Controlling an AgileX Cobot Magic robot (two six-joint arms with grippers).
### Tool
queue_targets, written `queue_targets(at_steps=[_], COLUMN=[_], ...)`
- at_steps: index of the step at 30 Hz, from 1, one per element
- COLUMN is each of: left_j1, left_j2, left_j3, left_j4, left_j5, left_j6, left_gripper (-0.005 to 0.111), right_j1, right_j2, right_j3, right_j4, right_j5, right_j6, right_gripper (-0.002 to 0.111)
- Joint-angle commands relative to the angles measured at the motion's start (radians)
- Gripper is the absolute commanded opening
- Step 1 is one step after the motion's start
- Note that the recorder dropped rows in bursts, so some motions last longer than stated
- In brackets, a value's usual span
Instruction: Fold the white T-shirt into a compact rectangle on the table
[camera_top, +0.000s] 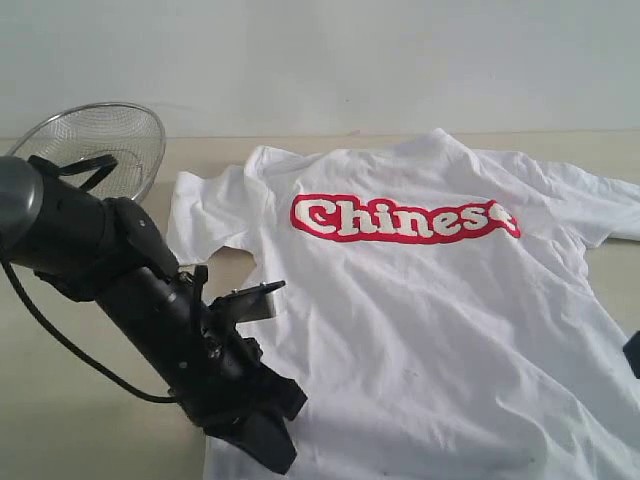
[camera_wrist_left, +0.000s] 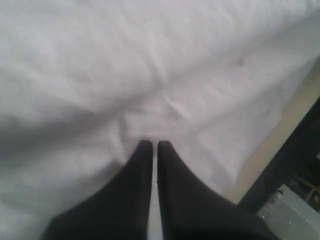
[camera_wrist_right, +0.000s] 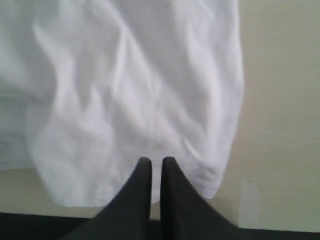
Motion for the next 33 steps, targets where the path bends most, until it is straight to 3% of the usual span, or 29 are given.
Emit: queue_targets(at_steps=[1, 6, 13, 26, 33], left_j1=[-0.003, -0.005, -0.005, -0.005, -0.005], left_j2=[-0.081, -0.144, -0.156, -0.156, -0.156], left_j3=[0.006, 0.016, 0.144, 0.298, 0.297], left_j4=[-0.012, 0.005, 0.039, 0.070, -0.117], left_j5=[0.092, 0.153, 0.148, -0.027, -0.044], left_j6=[0.001, -0.009, -0.037, -0.072, 0.061], left_gripper=[0.004, 0.004, 0.004, 0.004, 0.004], right_j1=[-0.001, -0.001, -0.001, -0.001, -0.001], right_j2=[0.036, 0.100, 0.109, 0.110, 0.110], right_j3=[-0.005, -0.005, -0.005, -0.005, -0.005], right_j4=[0.079, 0.067, 0.090, 0.108, 0.140], right_j5=[0.006, -0.011, -0.037, -0.075, -0.089], right_j6=[-0.065, -0.068, -0.098, -0.109, -0.135], right_gripper=[0.000, 0.000, 0.000, 0.000, 0.000])
